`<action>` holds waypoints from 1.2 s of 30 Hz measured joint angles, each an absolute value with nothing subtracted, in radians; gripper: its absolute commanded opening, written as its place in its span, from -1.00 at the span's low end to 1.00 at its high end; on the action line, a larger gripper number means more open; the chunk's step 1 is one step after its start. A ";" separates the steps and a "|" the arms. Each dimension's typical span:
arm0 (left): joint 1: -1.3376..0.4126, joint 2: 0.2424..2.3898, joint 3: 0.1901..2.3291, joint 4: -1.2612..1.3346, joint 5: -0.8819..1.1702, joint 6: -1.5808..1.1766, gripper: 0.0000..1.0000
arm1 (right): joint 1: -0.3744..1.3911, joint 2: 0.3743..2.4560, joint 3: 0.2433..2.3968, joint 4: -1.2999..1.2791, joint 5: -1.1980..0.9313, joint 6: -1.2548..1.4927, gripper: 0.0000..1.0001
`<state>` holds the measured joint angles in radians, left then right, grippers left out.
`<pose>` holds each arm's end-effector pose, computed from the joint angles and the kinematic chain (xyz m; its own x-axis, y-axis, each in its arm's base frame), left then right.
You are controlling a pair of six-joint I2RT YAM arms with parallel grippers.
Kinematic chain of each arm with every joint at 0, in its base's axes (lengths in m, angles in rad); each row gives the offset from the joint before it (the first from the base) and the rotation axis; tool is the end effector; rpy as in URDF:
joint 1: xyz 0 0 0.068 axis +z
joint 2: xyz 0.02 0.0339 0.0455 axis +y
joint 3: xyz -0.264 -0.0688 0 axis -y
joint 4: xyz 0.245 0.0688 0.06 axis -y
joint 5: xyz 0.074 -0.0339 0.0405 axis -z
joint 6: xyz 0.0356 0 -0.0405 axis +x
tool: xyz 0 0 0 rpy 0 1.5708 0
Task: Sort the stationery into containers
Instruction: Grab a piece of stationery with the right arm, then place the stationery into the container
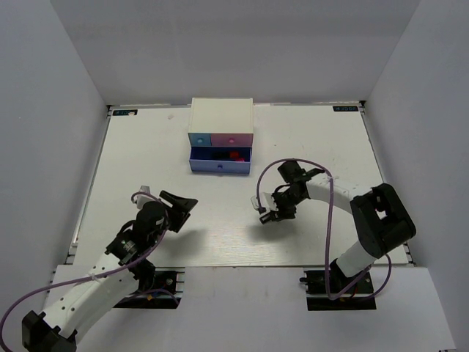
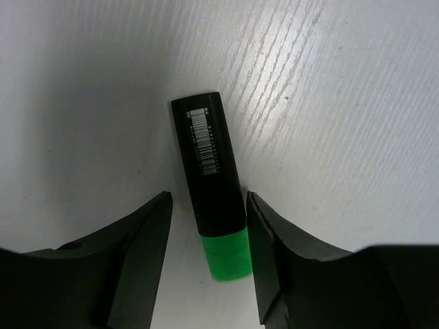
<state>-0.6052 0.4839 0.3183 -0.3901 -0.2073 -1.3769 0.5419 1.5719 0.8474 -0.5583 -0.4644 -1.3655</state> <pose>0.1113 -0.0681 0.1977 -0.4888 -0.8295 -0.2702 -0.3461 0.4687 -0.8127 0.2262 0.1548 0.1586 0.3907 -0.7865 -0.4783 -0.9204 -0.3414 -0.1905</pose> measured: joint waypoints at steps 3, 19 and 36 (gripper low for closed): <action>-0.605 0.494 0.318 -0.390 -0.207 -1.377 0.47 | 0.545 1.581 0.857 -0.559 -0.459 -1.370 -0.25; -0.605 0.537 0.300 -0.353 -0.197 -1.377 0.47 | 0.585 1.625 1.298 -0.564 -0.443 -1.108 -0.95; -0.605 0.540 0.300 -0.336 -0.190 -1.369 0.47 | 0.714 1.959 1.642 -0.387 -0.108 -0.817 -0.74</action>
